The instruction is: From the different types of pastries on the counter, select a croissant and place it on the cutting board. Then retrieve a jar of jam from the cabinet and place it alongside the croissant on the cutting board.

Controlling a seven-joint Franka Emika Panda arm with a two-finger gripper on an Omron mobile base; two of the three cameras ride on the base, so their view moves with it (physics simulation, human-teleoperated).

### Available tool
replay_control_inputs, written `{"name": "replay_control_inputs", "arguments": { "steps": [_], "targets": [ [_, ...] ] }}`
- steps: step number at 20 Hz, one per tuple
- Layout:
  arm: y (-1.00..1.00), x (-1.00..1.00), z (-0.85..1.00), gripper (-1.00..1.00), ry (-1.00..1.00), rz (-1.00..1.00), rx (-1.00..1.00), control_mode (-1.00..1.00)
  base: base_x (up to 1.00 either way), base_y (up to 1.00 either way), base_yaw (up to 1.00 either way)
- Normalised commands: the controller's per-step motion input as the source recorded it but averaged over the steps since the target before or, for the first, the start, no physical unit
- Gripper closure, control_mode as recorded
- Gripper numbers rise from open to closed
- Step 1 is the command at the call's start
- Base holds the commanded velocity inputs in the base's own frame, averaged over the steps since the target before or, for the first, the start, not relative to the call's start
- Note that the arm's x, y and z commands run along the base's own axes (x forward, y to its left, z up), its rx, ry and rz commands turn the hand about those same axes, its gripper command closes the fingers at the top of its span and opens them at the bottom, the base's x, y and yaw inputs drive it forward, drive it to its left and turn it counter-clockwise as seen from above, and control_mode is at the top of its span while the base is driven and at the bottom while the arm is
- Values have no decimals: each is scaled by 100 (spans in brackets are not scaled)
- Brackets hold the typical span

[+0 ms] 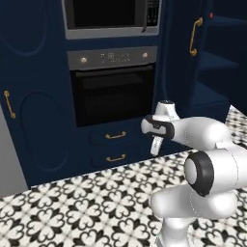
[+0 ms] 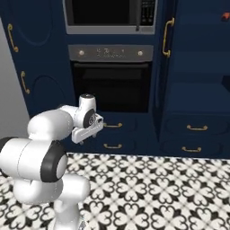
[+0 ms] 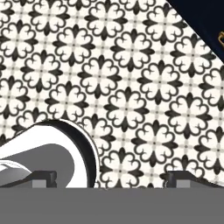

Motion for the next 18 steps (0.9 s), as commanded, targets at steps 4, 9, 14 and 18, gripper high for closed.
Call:
{"name": "replay_control_inputs", "arguments": {
  "steps": [4,9,14,18],
  "targets": [
    [0,0,0,-100,0,0,0,100,46,-11,3],
    [0,0,0,-100,0,0,0,100,39,-95,23],
    [0,0,0,-100,0,0,0,100,9,-85,22],
    [0,0,0,-100,0,0,0,100,6,-81,21]
  ]
}}
